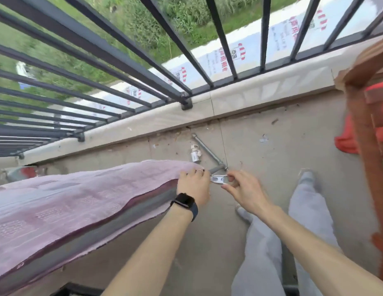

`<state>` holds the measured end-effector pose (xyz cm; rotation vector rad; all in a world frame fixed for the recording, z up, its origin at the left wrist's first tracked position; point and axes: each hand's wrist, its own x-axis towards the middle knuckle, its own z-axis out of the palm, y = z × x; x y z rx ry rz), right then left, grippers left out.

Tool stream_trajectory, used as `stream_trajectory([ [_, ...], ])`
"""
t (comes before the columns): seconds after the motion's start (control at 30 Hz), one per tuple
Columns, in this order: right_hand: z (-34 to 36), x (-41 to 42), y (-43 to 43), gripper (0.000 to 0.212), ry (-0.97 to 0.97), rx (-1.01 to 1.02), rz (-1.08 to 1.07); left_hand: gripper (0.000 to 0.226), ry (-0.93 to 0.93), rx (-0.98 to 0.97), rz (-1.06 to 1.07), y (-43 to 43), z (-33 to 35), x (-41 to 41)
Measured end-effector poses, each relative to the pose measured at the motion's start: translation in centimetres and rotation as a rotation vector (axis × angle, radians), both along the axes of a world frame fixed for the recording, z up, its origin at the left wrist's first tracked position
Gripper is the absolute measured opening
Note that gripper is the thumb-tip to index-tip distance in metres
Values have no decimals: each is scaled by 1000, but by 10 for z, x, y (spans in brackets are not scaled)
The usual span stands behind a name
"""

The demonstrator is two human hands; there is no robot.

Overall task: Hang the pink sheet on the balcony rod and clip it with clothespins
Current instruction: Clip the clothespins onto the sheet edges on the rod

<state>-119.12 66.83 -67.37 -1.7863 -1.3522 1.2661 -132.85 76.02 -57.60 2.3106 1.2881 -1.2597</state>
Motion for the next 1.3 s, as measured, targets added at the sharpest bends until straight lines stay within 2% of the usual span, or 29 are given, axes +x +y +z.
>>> stream_trajectory([
  [0.07, -21, -8, -2, 31, 3, -25, -21, 45, 120, 24, -10, 20, -27, -5],
  [0.17, -47, -16, 0, 29, 42, -151, 1, 58, 297, 62, 195, 51, -55, -18],
  [0.2, -57, -20, 1, 28, 69, -236, 6, 55, 336, 41, 249, 60, -59, -23],
  [0.27, -70, -29, 7, 22, 300, -517, -103, 39, 350, -18, 261, 75, -64, -30],
  [0.33, -83, -47, 14, 24, 677, -778, -379, 31, 333, -33, 210, 82, -67, -30],
  [0.4, -93, -66, 22, 26, 931, -962, -586, 27, 317, 7, 174, 80, -70, -24],
  [0.5, -97, -94, 39, 31, 1210, -1134, -726, 23, 282, 45, 141, 68, -74, -14],
  [0.57, -99, -109, 49, 30, 1294, -1157, -850, 23, 251, 20, 155, 59, -76, -10],
  [0.63, -104, -117, 53, 25, 1239, -1121, -1019, 23, 231, 4, 126, 45, -79, -7],
  [0.7, -110, -114, 55, 25, 1179, -1070, -1065, 26, 229, -4, 67, 30, -80, -1],
  [0.8, -118, -105, 58, 32, 1263, -1046, -1029, 29, 277, 4, 32, 15, -89, 0],
  [0.87, -121, -100, 63, 33, 1345, -1034, -961, 29, 289, 36, 93, 18, -97, 0],
  [0.97, -120, -91, 73, 29, 1407, -1010, -888, 48, 359, -7, 160, 27, -106, 1],
  [1.0, -120, -87, 75, 29, 1421, -1007, -878, 46, 400, -18, 101, 27, -109, 3],
  [1.07, -121, -82, 76, 33, 1404, -1005, -840, 27, 424, 4, -22, 26, -112, 6],
  [1.13, -127, -76, 73, 35, 1313, -983, -753, 24, 391, 51, -45, 22, -116, 7],
  [1.23, -136, -62, 65, 26, 1142, -908, -625, 28, 331, 90, -31, 19, -119, 7],
  [1.3, -143, -51, 56, 27, 889, -793, -533, 30, 310, 98, -19, 21, -120, 7],
])
